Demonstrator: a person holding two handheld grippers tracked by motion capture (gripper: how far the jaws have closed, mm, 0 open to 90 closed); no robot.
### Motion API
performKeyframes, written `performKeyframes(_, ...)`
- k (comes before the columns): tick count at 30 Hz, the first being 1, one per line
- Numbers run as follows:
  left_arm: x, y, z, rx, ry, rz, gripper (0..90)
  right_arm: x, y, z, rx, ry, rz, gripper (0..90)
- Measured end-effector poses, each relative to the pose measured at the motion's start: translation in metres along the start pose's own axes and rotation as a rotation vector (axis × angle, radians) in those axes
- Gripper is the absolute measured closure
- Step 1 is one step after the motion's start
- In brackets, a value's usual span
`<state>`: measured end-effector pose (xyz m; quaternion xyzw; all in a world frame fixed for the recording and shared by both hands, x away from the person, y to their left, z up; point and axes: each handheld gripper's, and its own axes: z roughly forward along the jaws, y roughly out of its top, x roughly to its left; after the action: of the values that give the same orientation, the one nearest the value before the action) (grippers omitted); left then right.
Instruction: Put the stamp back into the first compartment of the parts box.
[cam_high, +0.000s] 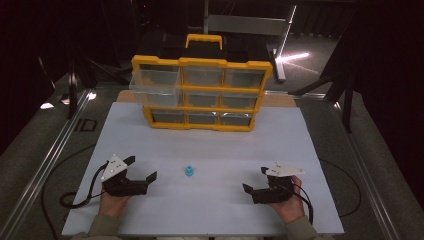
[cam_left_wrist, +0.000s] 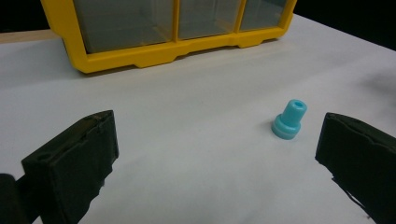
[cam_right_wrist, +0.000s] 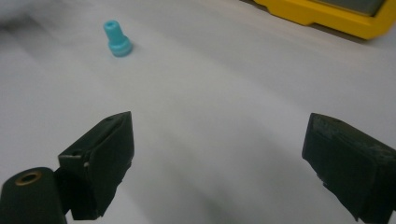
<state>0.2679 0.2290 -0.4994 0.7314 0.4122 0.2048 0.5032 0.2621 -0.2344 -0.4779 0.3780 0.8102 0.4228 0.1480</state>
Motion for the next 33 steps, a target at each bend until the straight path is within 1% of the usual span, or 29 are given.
performKeyframes(1, 0.0, 0.0, 0.0, 0.001, 0.001, 0.001, 0.1, 0.0, 0.008, 0.003, 0.017, 0.007, -0.003, 9.1)
performKeyframes(4, 0.0, -0.001, 0.002, 0.01, -0.001, 0.007, 0.1, 0.003, 0.019, 0.006, 0.044, 0.008, -0.036, 9.1)
performKeyframes(5, 0.0, -0.001, 0.002, 0.01, -0.001, 0.007, 0.1, 0.003, 0.019, 0.006, 0.044, 0.008, -0.036, 9.1)
performKeyframes(6, 0.0, -0.001, 0.003, 0.013, -0.004, 0.008, 0.1, 0.005, 0.024, 0.008, 0.07, -0.005, -0.05, 9.2)
performKeyframes(7, 0.0, -0.001, 0.003, 0.013, -0.006, 0.007, 0.1, 0.007, 0.029, 0.011, 0.116, -0.032, -0.063, 9.2)
performKeyframes(8, 0.0, -0.001, 0.003, 0.012, -0.007, 0.007, 0.1, 0.008, 0.031, 0.013, 0.128, -0.03, -0.074, 9.2)
performKeyframes(11, 0.0, -0.001, 0.003, 0.014, -0.004, 0.007, 0.1, 0.011, 0.039, 0.019, 0.153, -0.013, -0.081, 9.2)
performKeyframes(13, 0.0, -0.001, 0.003, 0.019, -0.004, 0.01, 0.1, 0.013, 0.043, 0.022, 0.169, -0.011, -0.095, 9.2)
performKeyframes(15, 0.0, -0.001, 0.003, 0.019, -0.008, 0.011, 0.1, 0.014, 0.048, 0.025, 0.175, 0.0, -0.1, 9.2)
performKeyframes(18, 0.0, -0.001, 0.003, 0.021, -0.004, 0.012, 0.1, 0.016, 0.054, 0.03, 0.211, -0.01, -0.107, 9.9)
performKeyframes(20, 0.0, -0.001, 0.004, 0.02, -0.005, 0.012, 0.1, 0.017, 0.058, 0.034, 0.243, -0.019, -0.096, 10.1)
performKeyframes(22, 0.001, -0.001, 0.004, 0.022, -0.006, 0.013, 0.1, 0.018, 0.062, 0.036, 0.25, 0.0, -0.096, 11.4)
performKeyframes(23, 0.001, -0.001, 0.004, 0.022, -0.006, 0.013, 0.1, 0.018, 0.062, 0.036, 0.25, 0.0, -0.096, 11.4)
performKeyframes(25, 0.001, -0.001, 0.004, 0.022, -0.004, 0.014, 0.1, 0.02, 0.07, 0.04, 0.269, 0.003, -0.112, 11.8)
performKeyframes(30, 0.001, -0.001, 0.004, 0.025, -0.001, 0.018, 0.1, 0.026, 0.083, 0.045, 0.267, 0.012, -0.137, 11.6)
performKeyframes(33, 0.001, -0.001, 0.004, 0.026, 0.0, 0.02, 0.1, 0.029, 0.089, 0.049, 0.26, 0.023, -0.159, 9.5)
